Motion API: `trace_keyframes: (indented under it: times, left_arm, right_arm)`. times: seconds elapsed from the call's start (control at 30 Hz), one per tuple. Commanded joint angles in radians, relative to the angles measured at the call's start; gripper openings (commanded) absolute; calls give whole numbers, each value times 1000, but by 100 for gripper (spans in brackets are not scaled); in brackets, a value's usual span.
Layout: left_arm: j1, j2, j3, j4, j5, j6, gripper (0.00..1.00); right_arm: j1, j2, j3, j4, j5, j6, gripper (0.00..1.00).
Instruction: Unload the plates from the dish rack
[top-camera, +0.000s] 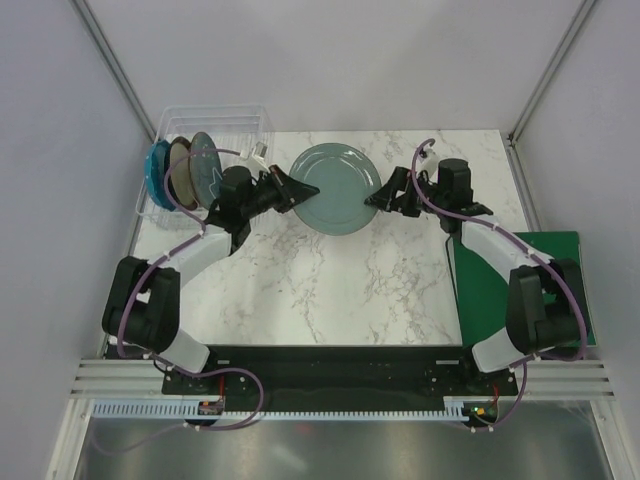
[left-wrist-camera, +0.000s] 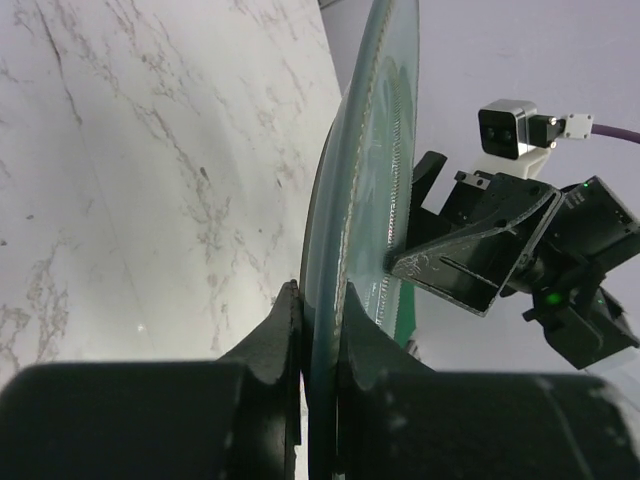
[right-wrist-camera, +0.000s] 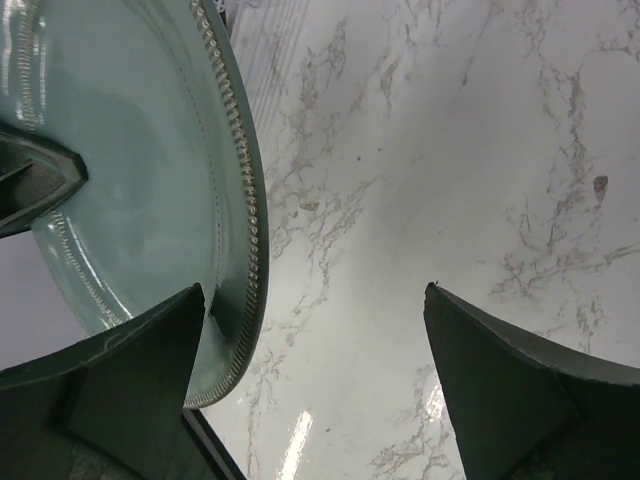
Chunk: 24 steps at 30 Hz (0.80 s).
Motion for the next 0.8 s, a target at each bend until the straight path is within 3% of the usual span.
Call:
trace_keyframes:
  times: [0.0, 0.13, 0.17, 0.23, 0.27, 0.33, 0.37, 0.4, 0.47, 0.6, 0.67, 0.7, 0.77]
  left_arm:
    - [7, 32, -20, 380, 122, -216, 2]
    - [5, 60, -49, 434, 137, -253, 2]
    - [4, 64, -51, 439, 139, -253, 2]
    - [5, 72, -51, 445, 145, -250, 2]
    - [5, 73, -45, 444, 147, -249, 2]
    - [5, 83, -37, 438, 153, -247, 2]
    - [5, 87, -29, 439, 157, -246, 2]
    - [5, 90, -22, 439, 173, -245, 2]
    - [5, 106, 6, 418, 189, -224, 2]
    - [5, 86, 98, 161, 158, -50, 56]
    - [5, 58, 171, -56, 102, 110, 66]
    - [4, 54, 202, -146, 16, 164, 76]
    - [5, 32, 282, -328, -77, 308, 82]
  right_arm:
    - [-1, 22, -31, 193, -123, 65, 97]
    - [-1, 69, -45, 342, -212, 176, 88]
    - [0, 83, -44, 394, -227, 201, 78]
    - [0, 116, -51, 439, -259, 255, 68]
    - [-1, 125, -57, 489, -267, 272, 57]
    - [-1, 140, -61, 513, -276, 289, 43]
    - [0, 146, -61, 545, -287, 308, 16]
    - [-1, 155, -62, 565, -292, 328, 1]
    - [-11, 157, -57, 582, -286, 344, 0]
    - [-69, 116, 4, 424, -200, 251, 0]
    - [-90, 99, 102, 217, -111, 168, 0]
    - [-116, 100, 137, 164, -91, 110, 0]
    - [-147, 111, 215, 96, -62, 94, 0]
